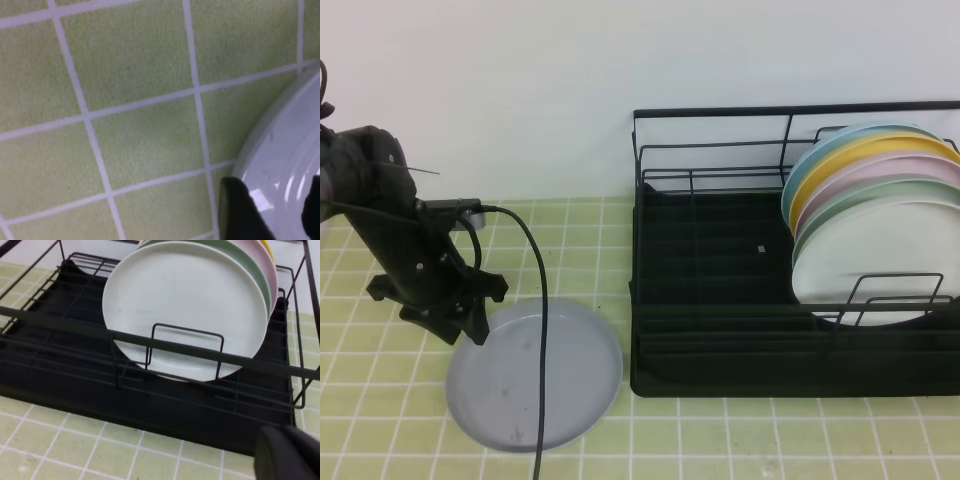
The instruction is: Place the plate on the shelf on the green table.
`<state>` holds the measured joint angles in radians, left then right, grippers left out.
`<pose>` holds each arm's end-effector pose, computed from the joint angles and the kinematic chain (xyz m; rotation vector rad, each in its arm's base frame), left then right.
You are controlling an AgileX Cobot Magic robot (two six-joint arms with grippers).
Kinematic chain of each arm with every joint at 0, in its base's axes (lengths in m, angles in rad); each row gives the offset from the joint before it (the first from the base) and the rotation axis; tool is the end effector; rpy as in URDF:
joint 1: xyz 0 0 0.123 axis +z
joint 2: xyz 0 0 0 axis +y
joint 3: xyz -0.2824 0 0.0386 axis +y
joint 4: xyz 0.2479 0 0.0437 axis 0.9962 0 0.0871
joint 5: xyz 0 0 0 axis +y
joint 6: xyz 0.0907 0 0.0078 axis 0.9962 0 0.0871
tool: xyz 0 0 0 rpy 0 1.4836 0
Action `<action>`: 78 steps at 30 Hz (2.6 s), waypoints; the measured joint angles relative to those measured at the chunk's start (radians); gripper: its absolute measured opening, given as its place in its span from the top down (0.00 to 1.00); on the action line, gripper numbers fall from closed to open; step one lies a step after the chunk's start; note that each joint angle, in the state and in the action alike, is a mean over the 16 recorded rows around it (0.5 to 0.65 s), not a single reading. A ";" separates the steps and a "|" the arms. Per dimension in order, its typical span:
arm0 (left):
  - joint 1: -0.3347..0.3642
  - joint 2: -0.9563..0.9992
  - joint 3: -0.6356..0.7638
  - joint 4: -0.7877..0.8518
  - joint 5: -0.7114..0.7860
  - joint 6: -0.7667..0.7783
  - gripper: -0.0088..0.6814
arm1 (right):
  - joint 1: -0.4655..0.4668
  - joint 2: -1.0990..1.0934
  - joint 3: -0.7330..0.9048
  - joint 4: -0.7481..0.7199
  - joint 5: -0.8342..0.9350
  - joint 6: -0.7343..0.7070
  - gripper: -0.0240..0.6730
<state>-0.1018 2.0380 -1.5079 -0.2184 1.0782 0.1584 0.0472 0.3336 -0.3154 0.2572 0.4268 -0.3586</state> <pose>0.3990 -0.0582 0.1809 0.2476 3.0623 -0.2981 0.0791 0.0134 0.2604 -0.2339 1.9001 0.0496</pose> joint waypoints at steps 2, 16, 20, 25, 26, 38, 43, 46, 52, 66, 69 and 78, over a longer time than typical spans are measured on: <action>-0.001 0.000 0.000 0.000 -0.003 0.004 0.59 | 0.000 0.000 0.000 0.000 0.000 0.000 0.97; -0.001 0.002 0.000 0.000 -0.010 0.024 0.65 | 0.000 0.000 0.000 0.000 0.000 0.000 0.97; -0.001 0.002 0.000 0.000 -0.015 0.036 0.66 | 0.000 0.000 0.000 0.000 0.000 0.000 0.97; -0.001 0.002 0.000 0.000 -0.021 0.052 0.69 | 0.000 0.000 0.000 0.000 0.001 0.000 0.97; -0.001 0.002 0.000 0.000 -0.022 0.055 0.69 | 0.000 0.000 0.000 0.000 0.001 0.000 0.97; -0.001 0.002 0.000 -0.002 -0.043 0.082 0.65 | 0.000 0.000 0.000 0.003 0.001 -0.002 0.97; -0.001 0.002 0.000 -0.007 -0.049 0.093 0.59 | 0.000 0.000 0.000 0.004 0.000 -0.003 0.97; -0.001 0.002 0.000 -0.011 -0.050 0.099 0.57 | 0.000 0.000 0.000 0.005 -0.002 -0.004 0.97; -0.001 0.007 0.000 -0.013 -0.046 0.110 0.58 | 0.000 0.000 0.000 0.005 -0.004 -0.004 0.97; -0.001 0.046 0.000 -0.003 -0.031 0.112 0.68 | 0.000 0.000 0.000 0.004 -0.008 -0.003 0.97; -0.001 0.049 0.000 -0.003 -0.030 0.112 0.71 | 0.000 0.000 0.000 0.004 -0.009 -0.003 0.97; -0.001 0.050 -0.005 -0.003 -0.026 0.112 0.88 | 0.000 0.000 0.000 0.005 -0.015 -0.004 0.97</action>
<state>-0.1027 2.0880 -1.5126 -0.2218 1.0523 0.2706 0.0472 0.3336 -0.3154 0.2623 0.4114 -0.3625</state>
